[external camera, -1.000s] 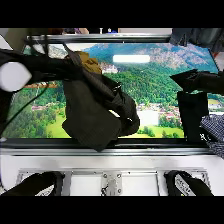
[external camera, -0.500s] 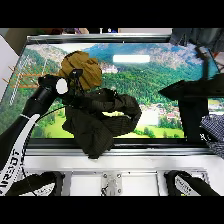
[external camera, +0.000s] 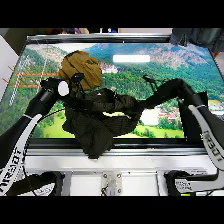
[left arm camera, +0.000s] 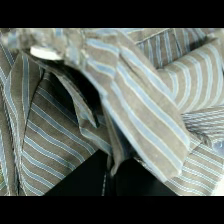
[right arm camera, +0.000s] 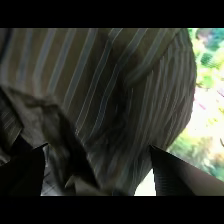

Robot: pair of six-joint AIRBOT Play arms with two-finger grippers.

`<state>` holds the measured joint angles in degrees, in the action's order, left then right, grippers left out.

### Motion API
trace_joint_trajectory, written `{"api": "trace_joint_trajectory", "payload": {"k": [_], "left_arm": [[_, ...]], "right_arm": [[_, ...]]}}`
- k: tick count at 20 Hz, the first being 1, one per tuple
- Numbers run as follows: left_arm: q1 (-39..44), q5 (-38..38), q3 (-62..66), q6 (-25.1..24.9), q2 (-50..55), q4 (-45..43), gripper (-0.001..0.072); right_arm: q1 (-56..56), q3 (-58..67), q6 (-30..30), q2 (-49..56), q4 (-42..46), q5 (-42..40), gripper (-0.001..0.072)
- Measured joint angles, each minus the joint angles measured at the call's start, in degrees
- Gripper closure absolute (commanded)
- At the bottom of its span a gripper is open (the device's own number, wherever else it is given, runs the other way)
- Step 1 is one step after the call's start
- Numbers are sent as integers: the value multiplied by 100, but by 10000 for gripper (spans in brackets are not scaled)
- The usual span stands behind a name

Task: Fold the clothes and pants, and hang the long-sleeved shirts on hangers.

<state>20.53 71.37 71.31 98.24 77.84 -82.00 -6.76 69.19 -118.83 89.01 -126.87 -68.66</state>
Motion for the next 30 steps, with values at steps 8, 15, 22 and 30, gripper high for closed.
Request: {"api": "trace_joint_trajectory", "payload": {"k": [8,15,22,30], "left_arm": [[11,157,1185,-35,-920,-101,689],[809,-426,4006,-39,-2437,481,690],[1926,-2205,3873,129,-3567,-278,690],[1156,-1561,3991,892,-2391,-2074,690]], "right_arm": [[39,846,83,-315,7,-131,689],[356,3110,577,-2789,4,-98,690],[407,3620,1491,-4483,361,981,690],[407,3661,2712,-3407,951,103,690]]}}
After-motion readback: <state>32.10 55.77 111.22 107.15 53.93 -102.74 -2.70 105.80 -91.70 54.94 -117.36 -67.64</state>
